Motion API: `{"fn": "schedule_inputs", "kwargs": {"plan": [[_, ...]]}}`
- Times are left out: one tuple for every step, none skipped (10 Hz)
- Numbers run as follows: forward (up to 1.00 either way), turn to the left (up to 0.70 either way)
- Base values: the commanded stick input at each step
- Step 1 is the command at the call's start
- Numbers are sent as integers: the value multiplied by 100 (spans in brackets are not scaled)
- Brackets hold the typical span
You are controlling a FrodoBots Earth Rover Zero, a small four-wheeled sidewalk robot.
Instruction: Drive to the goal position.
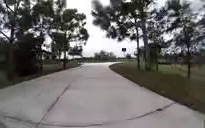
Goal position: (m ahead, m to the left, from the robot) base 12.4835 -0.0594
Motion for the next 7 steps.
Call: {"fn": "schedule_inputs", "kwargs": {"plan": [[85,0],[85,0],[85,18],[85,34],[85,34],[85,34],[85,34]]}}
